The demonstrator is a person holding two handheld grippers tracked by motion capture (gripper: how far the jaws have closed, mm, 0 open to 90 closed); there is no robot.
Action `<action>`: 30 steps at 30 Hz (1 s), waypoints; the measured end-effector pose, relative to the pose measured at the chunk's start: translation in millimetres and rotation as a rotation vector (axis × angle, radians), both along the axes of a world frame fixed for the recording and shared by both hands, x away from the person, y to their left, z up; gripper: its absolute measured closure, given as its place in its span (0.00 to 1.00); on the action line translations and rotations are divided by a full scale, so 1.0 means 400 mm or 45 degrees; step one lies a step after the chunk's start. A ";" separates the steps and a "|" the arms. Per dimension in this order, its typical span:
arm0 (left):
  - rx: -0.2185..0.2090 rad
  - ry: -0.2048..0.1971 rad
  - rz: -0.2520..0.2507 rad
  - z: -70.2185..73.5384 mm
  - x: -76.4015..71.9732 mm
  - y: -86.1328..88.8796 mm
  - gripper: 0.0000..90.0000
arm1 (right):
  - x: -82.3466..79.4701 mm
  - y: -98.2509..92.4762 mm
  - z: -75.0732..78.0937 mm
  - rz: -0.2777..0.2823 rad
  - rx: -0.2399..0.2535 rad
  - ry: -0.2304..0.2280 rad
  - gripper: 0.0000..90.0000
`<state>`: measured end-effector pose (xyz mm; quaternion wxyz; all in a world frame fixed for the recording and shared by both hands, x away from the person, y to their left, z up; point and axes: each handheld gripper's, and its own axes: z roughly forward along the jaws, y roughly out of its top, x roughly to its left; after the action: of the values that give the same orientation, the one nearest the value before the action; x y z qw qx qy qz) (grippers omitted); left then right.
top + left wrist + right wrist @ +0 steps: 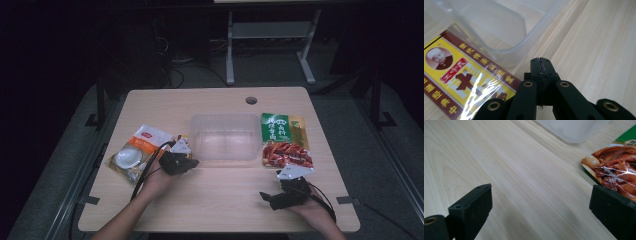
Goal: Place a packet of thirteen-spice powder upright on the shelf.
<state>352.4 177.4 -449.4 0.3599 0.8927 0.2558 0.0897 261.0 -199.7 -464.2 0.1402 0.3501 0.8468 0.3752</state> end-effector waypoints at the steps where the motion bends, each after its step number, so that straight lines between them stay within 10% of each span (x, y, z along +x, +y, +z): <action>1: 0.003 0.004 0.000 0.000 0.002 0.005 1.00 | 0.000 0.001 0.000 0.003 -0.002 0.004 0.05; 22: 0.077 -0.021 0.090 0.007 -0.004 0.080 1.00 | -0.003 0.001 0.000 0.019 -0.004 0.008 0.05; 30: -0.022 -0.029 0.136 0.045 -0.020 0.105 0.96 | -0.004 0.000 0.001 0.016 -0.003 0.001 0.05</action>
<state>344.2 219.5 -431.5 0.3653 0.8735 0.2999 0.1167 259.4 -199.9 -463.7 0.1379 0.3446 0.8495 0.3749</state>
